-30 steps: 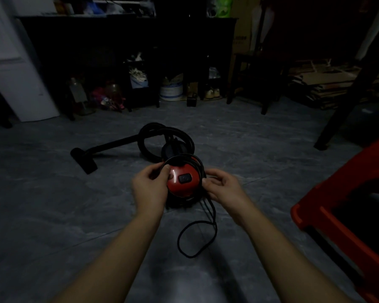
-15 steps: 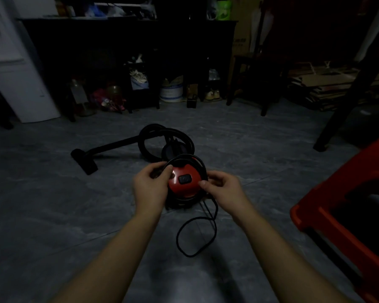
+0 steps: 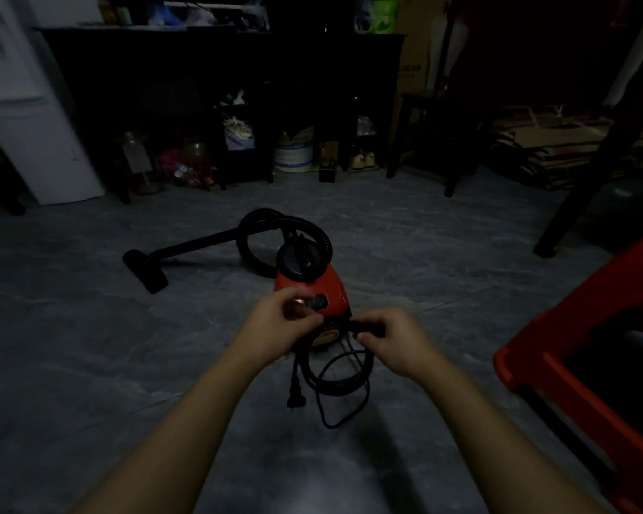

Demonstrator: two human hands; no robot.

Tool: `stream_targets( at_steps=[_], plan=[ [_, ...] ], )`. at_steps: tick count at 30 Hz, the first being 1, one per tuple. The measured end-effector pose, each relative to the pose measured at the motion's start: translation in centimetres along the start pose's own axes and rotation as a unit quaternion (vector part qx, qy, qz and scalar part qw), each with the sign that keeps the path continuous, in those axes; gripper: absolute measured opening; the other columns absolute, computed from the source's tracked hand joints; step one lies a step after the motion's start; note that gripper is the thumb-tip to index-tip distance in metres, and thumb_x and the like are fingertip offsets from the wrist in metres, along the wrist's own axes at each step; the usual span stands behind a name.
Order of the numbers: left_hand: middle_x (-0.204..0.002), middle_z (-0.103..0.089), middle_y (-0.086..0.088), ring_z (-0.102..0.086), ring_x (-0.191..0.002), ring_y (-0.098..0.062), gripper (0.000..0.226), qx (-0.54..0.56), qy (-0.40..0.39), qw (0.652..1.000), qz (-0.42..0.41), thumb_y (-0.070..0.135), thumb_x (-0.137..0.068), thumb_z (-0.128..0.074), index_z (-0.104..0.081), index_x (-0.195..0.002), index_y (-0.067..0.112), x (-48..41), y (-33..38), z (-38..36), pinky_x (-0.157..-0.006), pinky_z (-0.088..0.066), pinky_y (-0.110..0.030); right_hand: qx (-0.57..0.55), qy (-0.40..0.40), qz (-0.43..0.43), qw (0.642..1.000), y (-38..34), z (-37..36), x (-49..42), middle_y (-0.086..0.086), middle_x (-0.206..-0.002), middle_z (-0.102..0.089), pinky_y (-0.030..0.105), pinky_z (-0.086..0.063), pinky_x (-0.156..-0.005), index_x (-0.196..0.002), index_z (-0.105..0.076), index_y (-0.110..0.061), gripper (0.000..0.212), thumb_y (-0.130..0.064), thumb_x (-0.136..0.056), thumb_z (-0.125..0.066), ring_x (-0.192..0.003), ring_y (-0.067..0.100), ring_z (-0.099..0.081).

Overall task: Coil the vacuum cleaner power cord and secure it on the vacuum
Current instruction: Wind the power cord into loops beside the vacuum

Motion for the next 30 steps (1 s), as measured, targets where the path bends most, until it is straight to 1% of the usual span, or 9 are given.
stream_targets(
  at_steps=[3, 7, 10, 13, 17, 19, 22, 26, 30],
  plan=[
    [-0.095, -0.075, 0.001, -0.071, -0.092, -0.011, 0.029, -0.048, -0.047, 0.998, -0.017, 0.019, -0.08, -0.08, -0.072, -0.107, 0.019, 0.2, 0.3, -0.7, -0.086, -0.058, -0.029, 0.028, -0.024, 0.028, 0.999, -0.9, -0.1, 0.3, -0.011, -0.105, -0.073, 0.019, -0.051, -0.09, -0.115, -0.073, -0.024, 0.032, -0.007, -0.089, -0.066, -0.098, 0.001, -0.066],
    [-0.091, -0.075, 0.008, -0.069, -0.084, 0.001, 0.02, -0.111, -0.057, 0.991, -0.057, 0.016, -0.082, -0.077, -0.076, -0.101, 0.021, 0.6, 0.8, -1.1, -0.082, -0.057, -0.024, 0.017, -0.013, 0.045, 0.999, -1.6, 0.1, 0.4, -0.02, -0.094, -0.07, 0.009, -0.048, -0.08, -0.11, -0.074, -0.027, 0.031, -0.006, -0.088, -0.067, -0.089, -0.008, -0.064],
    [-0.092, -0.075, 0.007, -0.07, -0.083, -0.001, 0.02, -0.114, -0.035, 0.99, -0.071, 0.015, -0.086, -0.074, -0.076, -0.105, 0.021, 0.4, 1.1, -0.9, -0.078, -0.058, -0.024, -0.033, 0.023, 0.039, 0.998, -1.5, 0.3, 0.0, -0.014, -0.09, -0.073, 0.014, -0.052, -0.08, -0.102, -0.075, -0.024, 0.025, -0.006, -0.086, -0.07, -0.087, -0.004, -0.068],
    [-0.091, -0.076, 0.005, -0.072, -0.08, -0.005, 0.02, -0.072, -0.001, 0.995, -0.069, 0.014, -0.087, -0.073, -0.077, -0.106, 0.019, 0.3, 1.3, -0.6, -0.073, -0.058, -0.023, -0.087, 0.049, 0.037, 0.994, -1.2, 0.7, -0.4, -0.009, -0.09, -0.075, 0.017, -0.055, -0.075, -0.098, -0.075, -0.024, 0.018, -0.011, -0.087, -0.07, -0.086, 0.001, -0.07],
    [-0.087, -0.077, -0.007, -0.072, -0.065, -0.022, 0.015, 0.015, 0.049, 0.998, -0.03, 0.009, -0.087, -0.072, -0.078, -0.1, 0.015, 0.0, 1.3, 0.4, -0.067, -0.061, -0.033, -0.099, 0.056, 0.032, 0.993, -0.8, 1.0, -0.4, -0.01, -0.092, -0.072, 0.008, -0.048, -0.069, -0.1, -0.073, -0.021, 0.015, -0.012, -0.094, -0.062, -0.083, -0.007, -0.066],
    [-0.085, -0.077, -0.012, -0.071, -0.06, -0.026, 0.015, 0.072, 0.063, 0.995, -0.001, 0.006, -0.088, -0.071, -0.077, -0.098, 0.015, 0.0, 1.2, 0.9, -0.067, -0.062, -0.039, -0.085, 0.064, 0.027, 0.994, -0.6, 1.1, -0.3, -0.014, -0.088, -0.069, 0.007, -0.046, -0.068, -0.098, -0.071, -0.024, 0.017, -0.011, -0.095, -0.06, -0.08, -0.011, -0.063],
    [-0.078, -0.077, -0.006, -0.071, -0.061, -0.025, 0.013, 0.126, 0.08, 0.988, 0.023, 0.007, -0.086, -0.072, -0.077, -0.092, 0.018, 0.0, 1.0, 1.4, -0.072, -0.061, -0.041, -0.091, 0.08, 0.02, 0.992, -0.3, 1.1, -0.5, -0.013, -0.086, -0.069, 0.009, -0.044, -0.069, -0.097, -0.071, -0.024, 0.017, -0.013, -0.097, -0.058, -0.079, -0.009, -0.063],
    [-0.081, -0.077, -0.009, -0.073, -0.07, -0.024, 0.016, 0.18, 0.108, 0.976, 0.051, 0.009, -0.085, -0.074, -0.076, -0.101, 0.008, -0.3, 0.4, 1.7, -0.076, -0.059, -0.036, -0.104, 0.103, 0.006, 0.989, 0.1, 1.1, -0.8, -0.007, -0.091, -0.074, 0.024, -0.054, -0.081, -0.097, -0.074, -0.02, 0.014, -0.016, -0.094, -0.062, -0.089, 0.005, -0.068],
    [-0.083, -0.078, -0.01, -0.073, -0.072, -0.022, 0.016, 0.225, 0.13, 0.964, 0.059, 0.009, -0.086, -0.073, -0.075, -0.102, 0.008, -0.5, 0.3, 1.8, -0.077, -0.06, -0.034, -0.157, 0.122, -0.012, 0.98, -0.5, 1.2, -0.5, 0.0, -0.081, -0.075, 0.033, -0.059, -0.076, -0.08, -0.073, -0.025, 0.016, -0.015, -0.091, -0.067, -0.08, 0.016, -0.072]
  ],
)
Point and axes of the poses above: each hand's wrist, its own x-axis away from the middle knuckle, its own z-axis out of the back of the hand, y = z × x, the point moved 3 cm from there along -x, towards the middle knuckle
